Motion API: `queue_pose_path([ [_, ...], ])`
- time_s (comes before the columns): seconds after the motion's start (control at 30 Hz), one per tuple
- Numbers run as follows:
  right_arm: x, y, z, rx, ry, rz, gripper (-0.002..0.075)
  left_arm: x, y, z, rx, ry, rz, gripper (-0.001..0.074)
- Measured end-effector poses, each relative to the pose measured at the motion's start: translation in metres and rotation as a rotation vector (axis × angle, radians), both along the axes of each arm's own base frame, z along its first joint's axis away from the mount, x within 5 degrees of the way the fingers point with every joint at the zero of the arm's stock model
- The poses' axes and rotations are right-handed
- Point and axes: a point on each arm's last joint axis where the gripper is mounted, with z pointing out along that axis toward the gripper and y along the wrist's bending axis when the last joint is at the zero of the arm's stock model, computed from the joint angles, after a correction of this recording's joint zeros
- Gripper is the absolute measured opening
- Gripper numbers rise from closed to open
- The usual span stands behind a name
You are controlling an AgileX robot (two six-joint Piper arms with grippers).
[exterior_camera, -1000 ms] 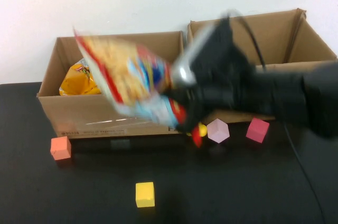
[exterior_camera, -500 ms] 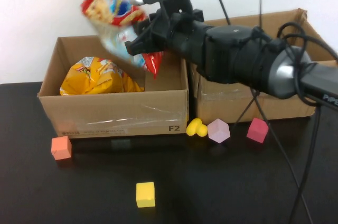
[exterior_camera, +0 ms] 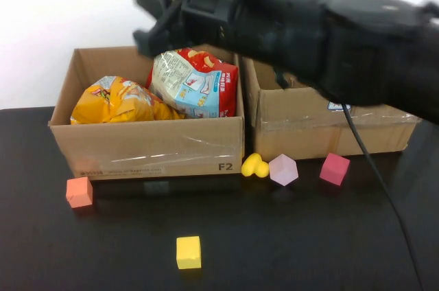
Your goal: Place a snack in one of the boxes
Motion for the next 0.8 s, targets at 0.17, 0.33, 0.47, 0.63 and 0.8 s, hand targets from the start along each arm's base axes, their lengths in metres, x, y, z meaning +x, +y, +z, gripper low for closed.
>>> queue_pose_path([
  [0.17,-0.059,-0.009,0.002,-0.08,-0.064,0.31,0.001,0.0,0.0,0.0,0.0,0.0,0.0,-0.0001],
  [0.33,-0.108,-0.02,-0.024,-0.389,0.097,0.709,0.0003,0.0,0.0,0.0,0.0,0.0,0.0,-0.0001],
  [0.47,-0.118,-0.047,-0.055,-0.729,0.462,0.668,0.0001,0.0,0.0,0.0,-0.012,-0.002,0.002,-0.0001],
  [0.63,-0.112,-0.089,-0.08,-1.067,0.756,0.305,0.0001,0.001,-0.008,0.006,-0.232,-0.036,-0.017,-0.0001],
  [0.8,-0.119,-0.118,-0.08,-1.09,0.8,0.027,0.0,0.001,-0.013,0.014,-0.343,-0.087,-0.052,-0.0001],
])
